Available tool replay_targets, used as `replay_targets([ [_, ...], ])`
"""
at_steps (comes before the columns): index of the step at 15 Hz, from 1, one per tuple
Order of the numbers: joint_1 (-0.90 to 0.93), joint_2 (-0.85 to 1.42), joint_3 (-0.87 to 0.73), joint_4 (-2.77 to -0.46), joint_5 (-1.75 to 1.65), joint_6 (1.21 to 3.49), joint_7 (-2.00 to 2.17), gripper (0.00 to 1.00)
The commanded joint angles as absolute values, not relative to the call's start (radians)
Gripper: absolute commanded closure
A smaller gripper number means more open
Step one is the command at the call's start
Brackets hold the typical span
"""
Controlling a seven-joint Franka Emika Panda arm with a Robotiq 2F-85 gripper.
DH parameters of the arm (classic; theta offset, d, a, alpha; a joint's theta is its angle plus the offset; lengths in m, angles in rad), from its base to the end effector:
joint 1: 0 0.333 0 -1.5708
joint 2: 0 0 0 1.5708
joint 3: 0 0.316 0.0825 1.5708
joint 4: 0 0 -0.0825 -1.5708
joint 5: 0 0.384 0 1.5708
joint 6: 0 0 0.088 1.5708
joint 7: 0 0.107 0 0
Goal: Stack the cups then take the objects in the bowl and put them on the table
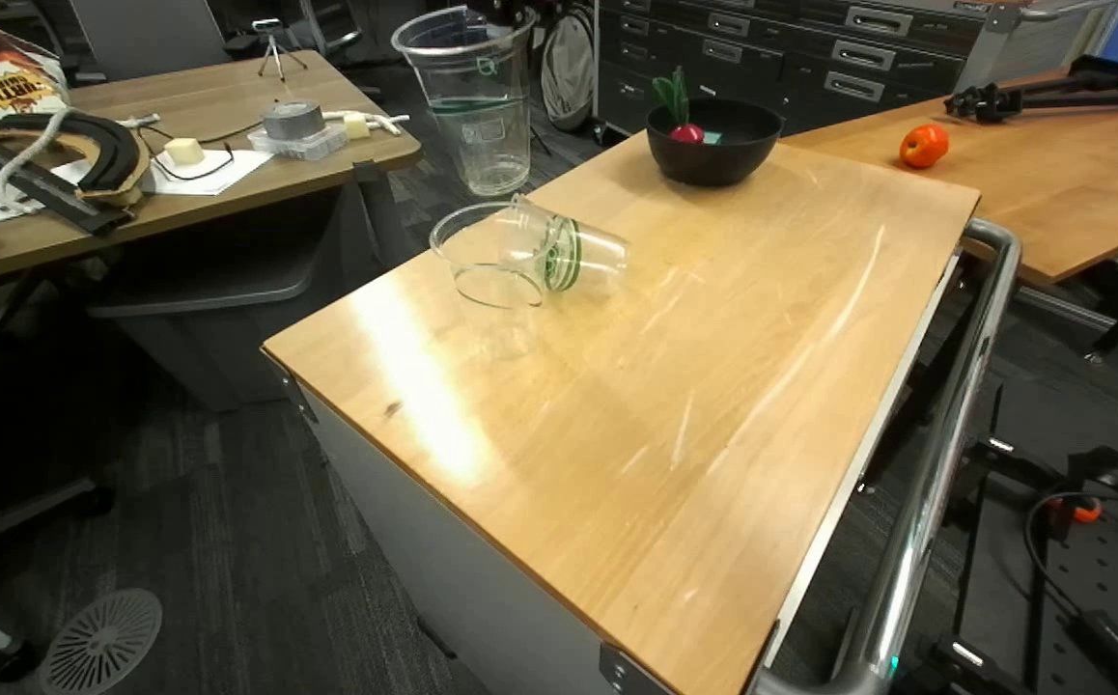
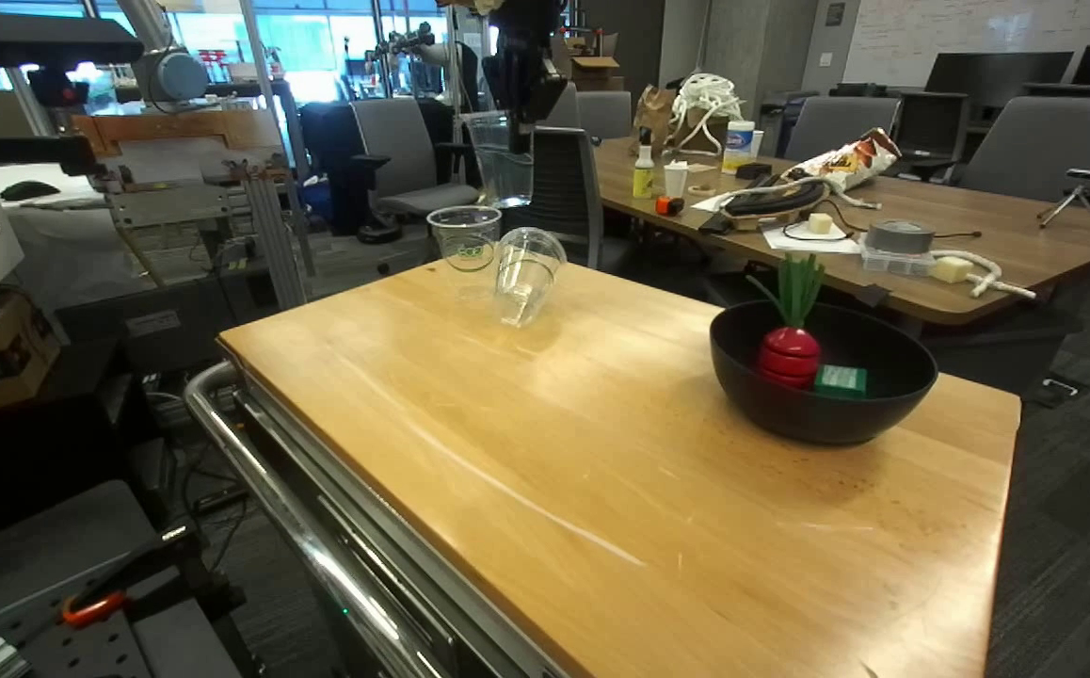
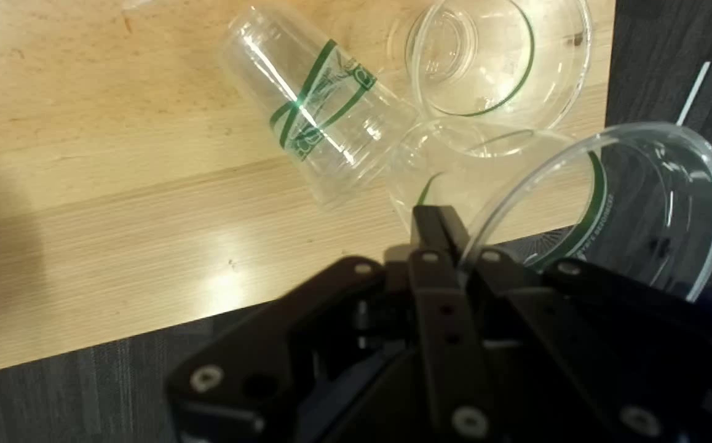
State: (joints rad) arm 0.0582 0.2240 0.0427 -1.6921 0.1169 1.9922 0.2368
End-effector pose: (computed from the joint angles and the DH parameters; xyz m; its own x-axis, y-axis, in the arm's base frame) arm 0.6321 0.0692 0.4710 0.9822 -0.1828 0.0431 -0.1757 -0.9754 -0.1330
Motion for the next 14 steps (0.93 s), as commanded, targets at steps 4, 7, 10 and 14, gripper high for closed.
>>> replay_targets([
  [4,0.080,0.242,0.060,-1.601,0.117,1.876,0.200,0.99],
  [7,0.083,0.217,0.065,-1.613,0.116,1.841,0.179,0.99],
  [10,0.086,0.217,0.065,-1.626,0.111,1.847,0.183,0.99],
  [14,0.085,0.242,0.067,-1.630,0.129,1.866,0.185,0.99],
])
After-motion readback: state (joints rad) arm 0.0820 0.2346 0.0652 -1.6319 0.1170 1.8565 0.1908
